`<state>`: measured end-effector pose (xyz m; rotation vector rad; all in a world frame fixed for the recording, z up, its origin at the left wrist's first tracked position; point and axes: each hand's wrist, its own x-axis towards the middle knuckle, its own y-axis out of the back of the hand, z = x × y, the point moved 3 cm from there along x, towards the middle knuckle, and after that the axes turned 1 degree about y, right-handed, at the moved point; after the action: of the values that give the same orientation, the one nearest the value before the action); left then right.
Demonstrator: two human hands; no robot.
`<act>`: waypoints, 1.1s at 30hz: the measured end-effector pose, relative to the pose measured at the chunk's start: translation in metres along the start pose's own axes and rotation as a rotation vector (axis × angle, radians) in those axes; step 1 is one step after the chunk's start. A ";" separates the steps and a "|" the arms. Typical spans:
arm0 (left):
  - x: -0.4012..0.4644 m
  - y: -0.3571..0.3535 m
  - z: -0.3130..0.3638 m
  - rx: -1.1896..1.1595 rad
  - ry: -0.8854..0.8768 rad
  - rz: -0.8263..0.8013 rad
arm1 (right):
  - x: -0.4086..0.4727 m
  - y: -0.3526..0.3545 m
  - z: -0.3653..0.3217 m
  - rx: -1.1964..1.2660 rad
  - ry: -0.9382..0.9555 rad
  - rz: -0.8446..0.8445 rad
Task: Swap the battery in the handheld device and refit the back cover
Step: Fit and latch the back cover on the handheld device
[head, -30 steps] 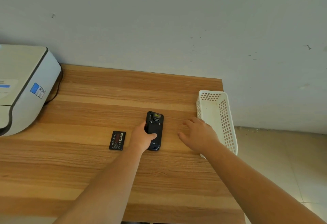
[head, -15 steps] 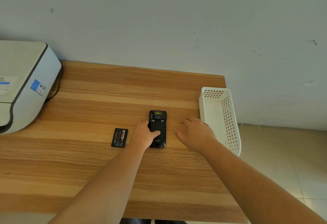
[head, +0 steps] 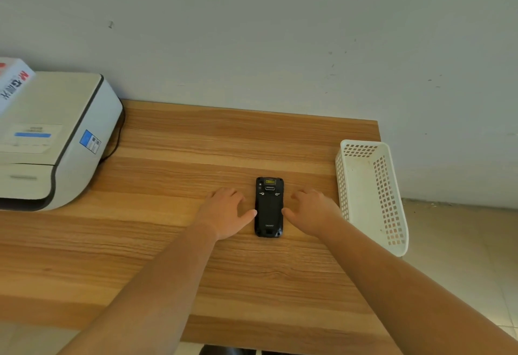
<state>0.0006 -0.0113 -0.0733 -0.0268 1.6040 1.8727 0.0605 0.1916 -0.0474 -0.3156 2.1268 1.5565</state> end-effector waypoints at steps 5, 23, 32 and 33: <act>0.001 -0.004 -0.006 0.067 -0.018 -0.040 | 0.011 -0.020 -0.005 0.031 -0.026 -0.047; 0.048 0.008 -0.001 0.030 -0.167 0.037 | 0.043 -0.016 0.004 0.126 -0.023 0.066; 0.066 0.009 0.012 0.032 -0.270 0.151 | 0.061 -0.017 0.001 0.149 0.119 0.210; 0.067 0.009 0.012 0.021 -0.286 0.151 | 0.062 -0.018 0.001 0.153 0.128 0.209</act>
<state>-0.0512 0.0298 -0.0905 0.3647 1.4600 1.8739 0.0158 0.1924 -0.0944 -0.1482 2.4296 1.5077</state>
